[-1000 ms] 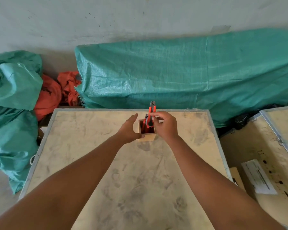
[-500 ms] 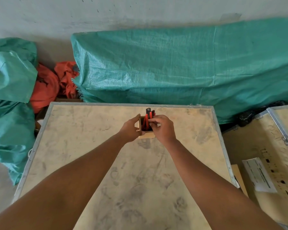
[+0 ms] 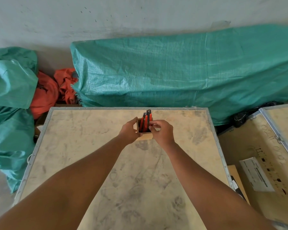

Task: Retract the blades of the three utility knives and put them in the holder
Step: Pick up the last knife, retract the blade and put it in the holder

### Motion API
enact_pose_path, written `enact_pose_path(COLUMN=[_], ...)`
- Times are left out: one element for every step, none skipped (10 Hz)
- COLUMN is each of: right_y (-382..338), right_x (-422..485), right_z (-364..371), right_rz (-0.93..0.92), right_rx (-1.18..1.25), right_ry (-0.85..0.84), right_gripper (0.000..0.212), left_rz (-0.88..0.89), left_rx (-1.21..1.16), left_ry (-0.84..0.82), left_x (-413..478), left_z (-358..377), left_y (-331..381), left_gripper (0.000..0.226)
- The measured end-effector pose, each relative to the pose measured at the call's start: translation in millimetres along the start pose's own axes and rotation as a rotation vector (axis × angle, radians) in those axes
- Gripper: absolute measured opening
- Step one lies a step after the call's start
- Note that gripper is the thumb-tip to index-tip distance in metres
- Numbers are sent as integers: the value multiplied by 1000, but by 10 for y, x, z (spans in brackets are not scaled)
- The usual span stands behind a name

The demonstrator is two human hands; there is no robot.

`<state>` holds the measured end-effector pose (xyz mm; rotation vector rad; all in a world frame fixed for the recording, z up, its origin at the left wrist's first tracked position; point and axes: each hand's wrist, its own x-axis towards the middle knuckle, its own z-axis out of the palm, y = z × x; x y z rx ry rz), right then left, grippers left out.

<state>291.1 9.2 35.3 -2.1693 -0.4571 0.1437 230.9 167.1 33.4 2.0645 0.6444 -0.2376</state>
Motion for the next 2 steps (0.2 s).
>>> enact_pose_path(right_y=[-70,-384], right_x=[-8,53], right_z=[-53,-290], right_rz=[-26,-88], right_rx=[37,91], right_ry=[31,99], right_gripper=[21,20], left_rz=[-5,5], left_rx=[-17,-47], left_ry=[40,67], left_x=[-16,-191], left_z=[-38,-135], left_y=[36,106], left_gripper=[93,89])
